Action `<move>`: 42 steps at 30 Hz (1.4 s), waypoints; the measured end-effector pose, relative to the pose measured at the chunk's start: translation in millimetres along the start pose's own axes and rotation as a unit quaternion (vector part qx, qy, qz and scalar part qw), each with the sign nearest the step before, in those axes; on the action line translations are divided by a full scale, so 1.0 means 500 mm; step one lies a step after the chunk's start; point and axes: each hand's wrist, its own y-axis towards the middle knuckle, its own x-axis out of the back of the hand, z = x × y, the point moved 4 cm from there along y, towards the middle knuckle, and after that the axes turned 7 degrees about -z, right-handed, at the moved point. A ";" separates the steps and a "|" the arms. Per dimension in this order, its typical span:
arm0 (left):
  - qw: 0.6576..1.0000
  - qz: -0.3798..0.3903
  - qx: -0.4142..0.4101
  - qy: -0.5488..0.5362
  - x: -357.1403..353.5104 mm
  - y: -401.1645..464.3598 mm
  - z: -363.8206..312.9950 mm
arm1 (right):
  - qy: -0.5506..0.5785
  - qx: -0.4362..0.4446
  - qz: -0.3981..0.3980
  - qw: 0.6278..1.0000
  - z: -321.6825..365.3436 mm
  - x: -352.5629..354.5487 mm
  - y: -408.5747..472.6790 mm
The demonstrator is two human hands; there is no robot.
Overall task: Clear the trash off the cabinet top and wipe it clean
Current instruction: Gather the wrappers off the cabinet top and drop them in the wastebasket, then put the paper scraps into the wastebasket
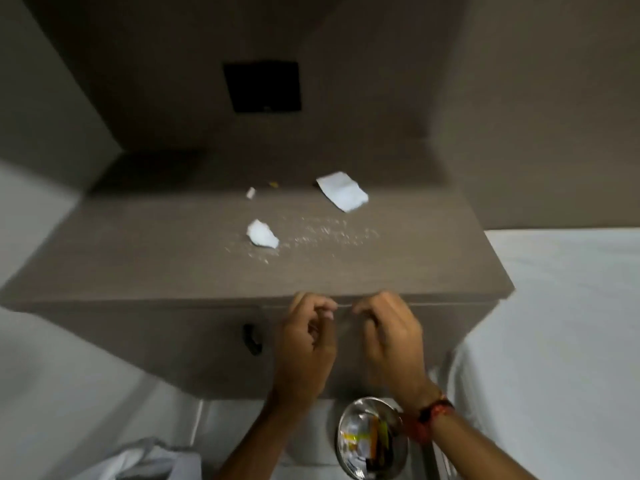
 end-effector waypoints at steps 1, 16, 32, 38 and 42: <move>0.999 -0.031 -0.023 0.008 0.022 0.047 -0.022 | 0.003 0.000 -0.020 1.000 0.021 0.001 0.049; 0.953 0.107 0.098 0.266 0.088 0.356 0.071 | -0.397 -0.005 0.208 0.894 -0.060 -0.152 0.421; 0.994 0.045 0.059 -0.082 -0.006 0.072 -0.064 | -0.066 -0.087 -0.107 0.988 0.060 0.029 0.049; 0.983 0.182 -0.012 0.023 -0.080 -0.179 0.055 | -0.071 -0.257 -0.052 0.962 -0.064 0.031 -0.213; 0.959 0.220 0.169 0.052 -0.119 -0.316 0.224 | -0.089 -0.464 -0.002 0.881 -0.209 -0.012 -0.365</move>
